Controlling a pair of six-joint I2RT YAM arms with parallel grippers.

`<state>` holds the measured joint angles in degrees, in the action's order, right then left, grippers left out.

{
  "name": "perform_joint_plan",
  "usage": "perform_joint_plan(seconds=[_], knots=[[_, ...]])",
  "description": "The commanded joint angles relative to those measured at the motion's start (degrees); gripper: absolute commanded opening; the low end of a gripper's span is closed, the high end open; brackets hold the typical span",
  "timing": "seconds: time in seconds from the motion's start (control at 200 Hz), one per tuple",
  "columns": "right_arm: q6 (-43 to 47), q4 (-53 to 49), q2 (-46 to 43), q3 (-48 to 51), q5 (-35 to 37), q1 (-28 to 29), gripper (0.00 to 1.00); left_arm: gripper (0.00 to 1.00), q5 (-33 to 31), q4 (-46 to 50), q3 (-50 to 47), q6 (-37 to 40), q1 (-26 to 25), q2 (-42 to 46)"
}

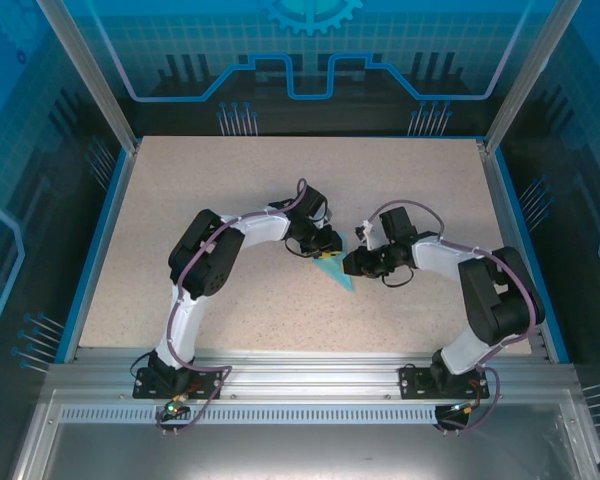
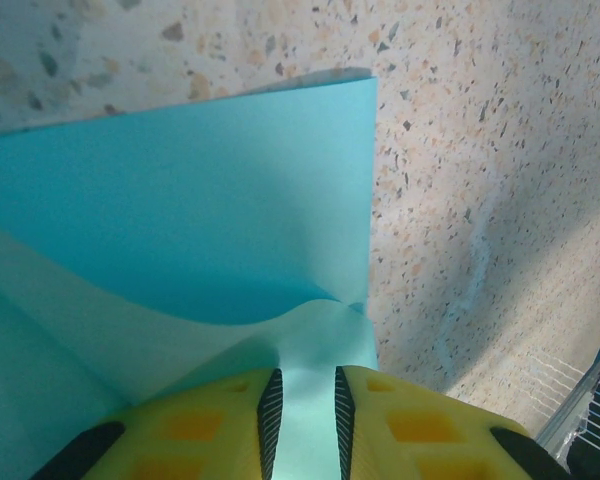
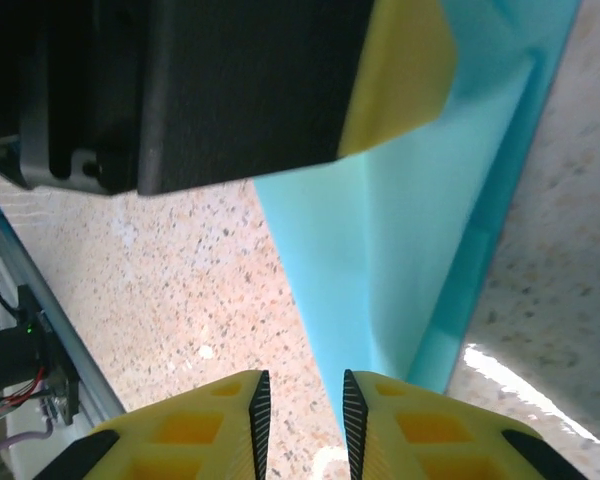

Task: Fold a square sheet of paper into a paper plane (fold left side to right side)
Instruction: Fourth fold the wing at the center of the table.

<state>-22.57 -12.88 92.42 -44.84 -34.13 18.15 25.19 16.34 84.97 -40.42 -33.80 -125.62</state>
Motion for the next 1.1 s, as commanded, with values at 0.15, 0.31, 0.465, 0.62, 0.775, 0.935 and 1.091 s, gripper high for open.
perform_joint_plan(seconds=[0.15, 0.31, 0.465, 0.62, 0.775, 0.935, 1.091], knots=[[-0.74, -0.9, 3.08, 0.11, -0.75, 1.79, 0.27, 0.27, -3.31, 3.26, -2.43, 0.41, -0.62, -2.44], [-1.12, -3.45, 4.5, 0.46, 2.06, 2.11, 0.27, 0.27, -3.55, 3.48, -2.35, 0.57, -0.57, -2.43], [-0.64, -6.28, 4.7, 0.78, 4.91, 2.59, 0.26, 0.27, -3.92, 4.04, -2.09, 0.87, -0.55, -2.5], [-0.29, -8.82, 4.86, 1.31, 6.25, 2.98, 0.26, 0.27, -4.27, 4.48, -1.91, 1.09, -0.39, -2.61], [-0.28, -11.16, 4.62, 2.4, 7.23, 3.29, 0.23, 0.26, -4.45, 4.56, -1.9, 1.06, -0.22, -2.63], [0.34, -13.61, 3.26, 4.04, 8.14, 4.03, 0.2, 0.26, -4.63, 4.59, -2.04, 1.12, 0.13, -2.65], [1.45, -15.91, 0.81, 5.86, 8.49, 4.18, 0.16, 0.26, -4.62, 4.48, -2.26, 1.13, 0.18, -2.57]])
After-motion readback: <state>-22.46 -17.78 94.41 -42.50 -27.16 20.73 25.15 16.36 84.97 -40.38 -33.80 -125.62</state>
